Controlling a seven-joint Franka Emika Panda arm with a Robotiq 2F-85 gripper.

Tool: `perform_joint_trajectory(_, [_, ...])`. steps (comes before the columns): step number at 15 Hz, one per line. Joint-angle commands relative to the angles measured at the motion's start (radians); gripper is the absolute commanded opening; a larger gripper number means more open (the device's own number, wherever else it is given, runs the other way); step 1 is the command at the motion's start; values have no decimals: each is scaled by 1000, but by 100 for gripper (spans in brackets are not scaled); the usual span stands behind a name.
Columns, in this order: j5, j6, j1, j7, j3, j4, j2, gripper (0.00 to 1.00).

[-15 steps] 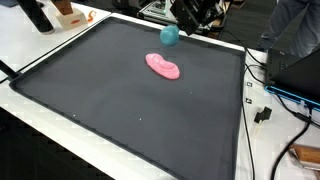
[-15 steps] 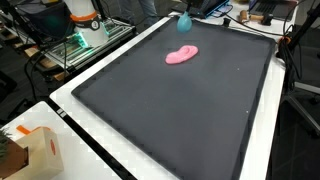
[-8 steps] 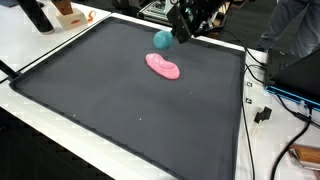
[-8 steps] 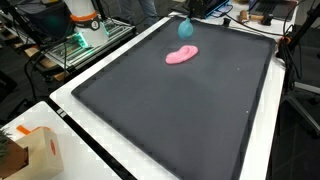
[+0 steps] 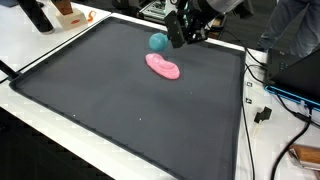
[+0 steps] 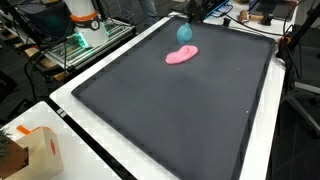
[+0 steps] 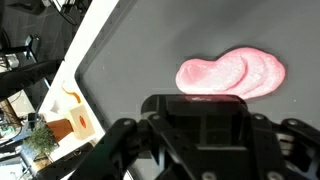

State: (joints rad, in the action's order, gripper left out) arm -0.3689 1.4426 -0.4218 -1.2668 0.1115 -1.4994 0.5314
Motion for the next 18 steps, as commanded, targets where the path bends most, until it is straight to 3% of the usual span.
perform_joint_trajectory(1, [-29, -26, -17, -49, -18, 17, 26, 35])
perform_joint_trajectory(18, [-52, -66, -6, -58, -41, 7, 95, 35])
